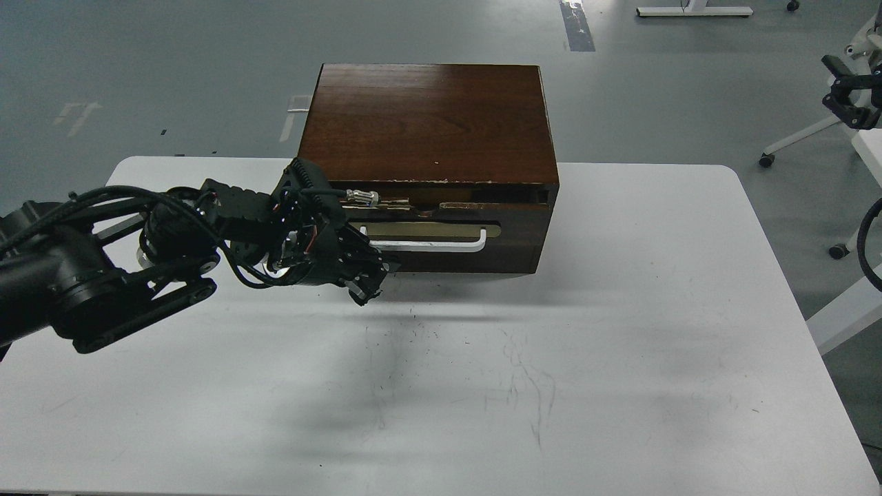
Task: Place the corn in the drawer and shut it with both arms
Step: 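Push the drawer front with the left hand into the box until shut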
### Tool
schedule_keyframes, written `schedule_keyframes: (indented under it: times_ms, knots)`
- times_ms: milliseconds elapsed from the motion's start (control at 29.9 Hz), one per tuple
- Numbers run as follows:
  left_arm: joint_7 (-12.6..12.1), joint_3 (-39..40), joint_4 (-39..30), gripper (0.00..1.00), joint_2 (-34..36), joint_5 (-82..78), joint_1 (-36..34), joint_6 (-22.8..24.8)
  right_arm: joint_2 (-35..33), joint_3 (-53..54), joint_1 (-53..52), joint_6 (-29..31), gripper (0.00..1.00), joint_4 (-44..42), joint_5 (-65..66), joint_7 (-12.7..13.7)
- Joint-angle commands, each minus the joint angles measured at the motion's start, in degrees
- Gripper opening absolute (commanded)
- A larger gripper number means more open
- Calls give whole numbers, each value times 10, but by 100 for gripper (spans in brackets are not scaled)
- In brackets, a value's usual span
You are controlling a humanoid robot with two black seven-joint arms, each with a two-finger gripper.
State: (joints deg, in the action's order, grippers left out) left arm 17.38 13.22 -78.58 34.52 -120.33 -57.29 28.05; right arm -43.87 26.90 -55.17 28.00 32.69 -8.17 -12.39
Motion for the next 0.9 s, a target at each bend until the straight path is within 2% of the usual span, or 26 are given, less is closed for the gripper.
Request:
schedule_keyframes:
  times_ms: [0,234,871]
  knots:
    - [0,1,5,0,-1,1,-2,-1,-1,0,1,0,100,0,0,0]
    - [10,2,18,0,-2,6,-13,-1,-4,0,2,0,100,0,0,0]
    - [9,3,33,0,-13,12,-21,-1,-3,0,4,0,100,0,0,0]
